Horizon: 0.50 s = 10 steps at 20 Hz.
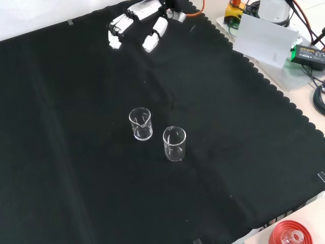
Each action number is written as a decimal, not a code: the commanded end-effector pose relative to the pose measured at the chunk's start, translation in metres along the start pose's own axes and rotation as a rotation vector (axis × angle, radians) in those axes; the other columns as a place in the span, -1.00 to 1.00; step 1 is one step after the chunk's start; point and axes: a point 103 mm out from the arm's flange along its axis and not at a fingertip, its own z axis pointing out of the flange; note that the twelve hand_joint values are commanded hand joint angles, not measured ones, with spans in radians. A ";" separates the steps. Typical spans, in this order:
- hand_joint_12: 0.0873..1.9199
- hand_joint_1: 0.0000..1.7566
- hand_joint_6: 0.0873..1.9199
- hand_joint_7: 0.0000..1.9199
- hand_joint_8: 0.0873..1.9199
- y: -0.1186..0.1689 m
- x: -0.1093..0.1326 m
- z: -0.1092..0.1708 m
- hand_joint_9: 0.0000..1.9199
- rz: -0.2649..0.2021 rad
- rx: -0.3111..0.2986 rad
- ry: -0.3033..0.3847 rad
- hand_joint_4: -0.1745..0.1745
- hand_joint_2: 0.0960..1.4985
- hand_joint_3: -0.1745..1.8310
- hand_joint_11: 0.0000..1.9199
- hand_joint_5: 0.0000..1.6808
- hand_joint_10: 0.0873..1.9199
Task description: Pick up the beaker on the right.
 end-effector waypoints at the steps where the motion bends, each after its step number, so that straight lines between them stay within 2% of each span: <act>1: -0.02 -0.27 -1.00 -0.78 -0.47 0.039 -0.001 0.027 -0.74 -0.054 -0.025 0.082 -0.22 0.50 -1.00 -1.00 -0.68 -0.35; 10: -0.01 -0.26 -1.00 -0.77 -0.46 0.063 -0.016 0.063 -0.72 -0.047 0.035 0.145 -0.24 0.41 -1.00 -1.00 -0.68 -0.35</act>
